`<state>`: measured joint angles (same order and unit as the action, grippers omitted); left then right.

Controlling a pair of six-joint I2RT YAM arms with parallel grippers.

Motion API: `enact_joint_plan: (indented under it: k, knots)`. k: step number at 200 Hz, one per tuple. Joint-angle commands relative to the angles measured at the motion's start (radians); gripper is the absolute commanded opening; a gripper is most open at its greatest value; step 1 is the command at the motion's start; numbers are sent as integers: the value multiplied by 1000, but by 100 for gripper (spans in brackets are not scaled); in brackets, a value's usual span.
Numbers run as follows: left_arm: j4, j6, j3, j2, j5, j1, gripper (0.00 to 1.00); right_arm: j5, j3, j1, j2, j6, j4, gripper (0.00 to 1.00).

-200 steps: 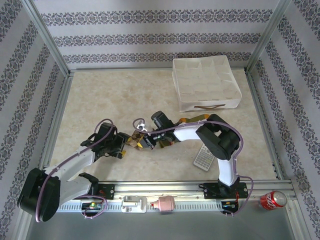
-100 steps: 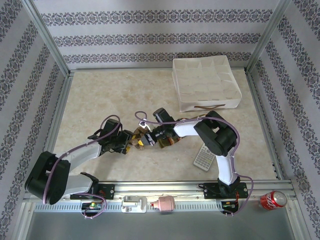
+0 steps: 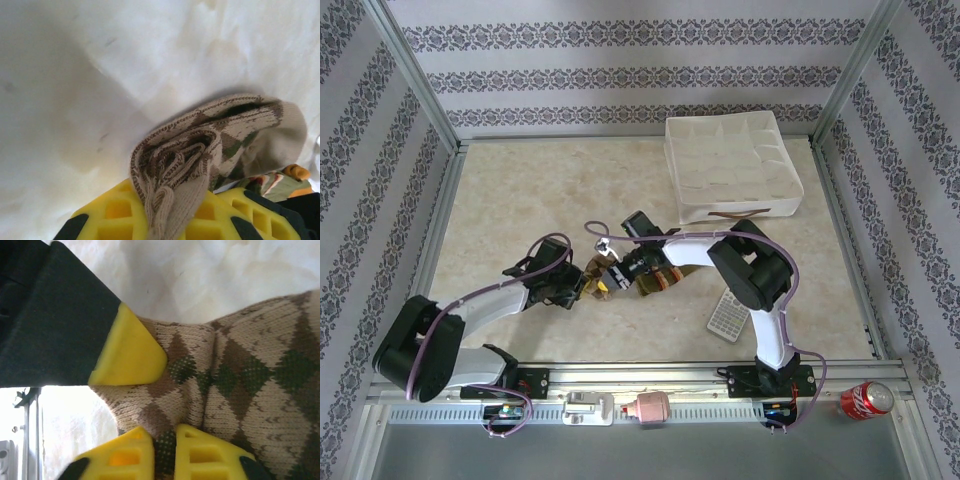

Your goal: Roll the socks

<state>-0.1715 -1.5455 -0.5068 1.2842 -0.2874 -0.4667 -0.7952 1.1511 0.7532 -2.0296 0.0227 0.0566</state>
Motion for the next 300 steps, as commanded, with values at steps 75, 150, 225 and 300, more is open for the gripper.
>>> enact_joint_plan:
  k: [75, 150, 225, 300]
  knots:
    - [-399, -229, -8, 11, 24, -139, 0, 814, -481, 344, 521, -184, -380, 59]
    - [-401, -206, -33, 39, 20, -139, 0, 1090, -387, 505, 353, -423, -371, 59]
    - [-376, -199, -20, -9, 26, -138, 0, 1098, -341, 499, 222, -370, -308, 26]
    - [-522, -141, -88, -230, 149, -109, 72, 852, -394, 401, 216, -220, -225, 0]
